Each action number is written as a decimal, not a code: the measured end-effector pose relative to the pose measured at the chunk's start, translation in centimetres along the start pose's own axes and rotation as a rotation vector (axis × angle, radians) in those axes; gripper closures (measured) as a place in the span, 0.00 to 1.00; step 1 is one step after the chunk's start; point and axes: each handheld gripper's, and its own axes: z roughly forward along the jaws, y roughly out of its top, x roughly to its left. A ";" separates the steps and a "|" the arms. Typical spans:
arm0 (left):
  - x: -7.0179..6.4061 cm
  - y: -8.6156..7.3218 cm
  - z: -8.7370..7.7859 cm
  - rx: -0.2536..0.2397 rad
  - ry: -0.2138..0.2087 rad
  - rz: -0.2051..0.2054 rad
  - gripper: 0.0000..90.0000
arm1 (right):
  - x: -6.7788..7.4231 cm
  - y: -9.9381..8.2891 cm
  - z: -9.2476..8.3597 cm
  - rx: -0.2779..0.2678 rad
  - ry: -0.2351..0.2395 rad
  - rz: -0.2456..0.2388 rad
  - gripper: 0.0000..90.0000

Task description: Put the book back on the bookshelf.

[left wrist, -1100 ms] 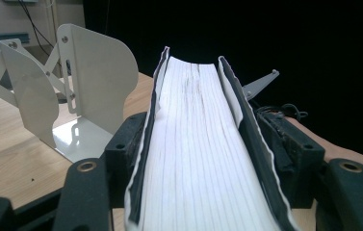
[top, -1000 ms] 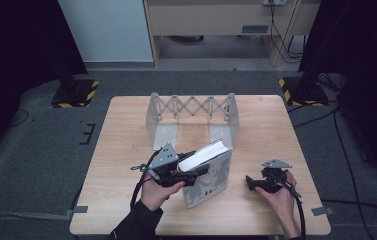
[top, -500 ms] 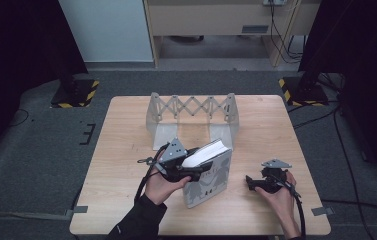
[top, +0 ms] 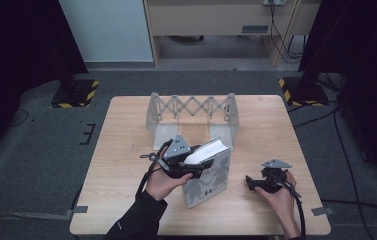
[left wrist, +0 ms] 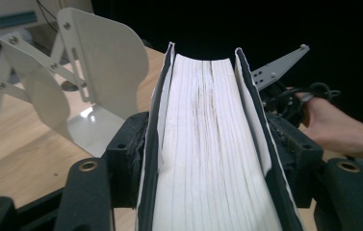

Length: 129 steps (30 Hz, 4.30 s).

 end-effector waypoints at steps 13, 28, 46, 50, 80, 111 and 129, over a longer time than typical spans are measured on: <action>-0.3 0.3 0.6 0.050 -0.017 0.004 0.40 | 0.0 0.0 0.0 -0.001 -0.001 -0.001 0.01; -0.7 0.2 0.7 0.036 0.000 0.016 0.45 | 0.0 0.0 0.0 0.000 0.000 0.000 0.01; -0.6 0.4 0.5 0.026 -0.022 -0.012 0.57 | 0.0 0.0 0.0 0.001 0.001 0.003 0.01; -0.3 0.7 0.4 0.041 -0.006 -0.042 0.57 | 0.0 0.0 0.0 0.001 0.002 0.003 0.01; 5.9 2.5 -8.9 -0.068 0.325 -0.148 0.57 | 0.0 0.1 0.0 0.001 0.001 0.004 0.01; 14.0 3.7 -6.0 -0.062 0.556 -0.263 0.57 | 0.0 0.1 0.0 0.001 0.002 0.004 0.01; 16.0 3.5 -0.2 -0.077 0.647 -0.273 0.57 | 0.0 0.1 0.0 0.001 0.000 0.005 0.01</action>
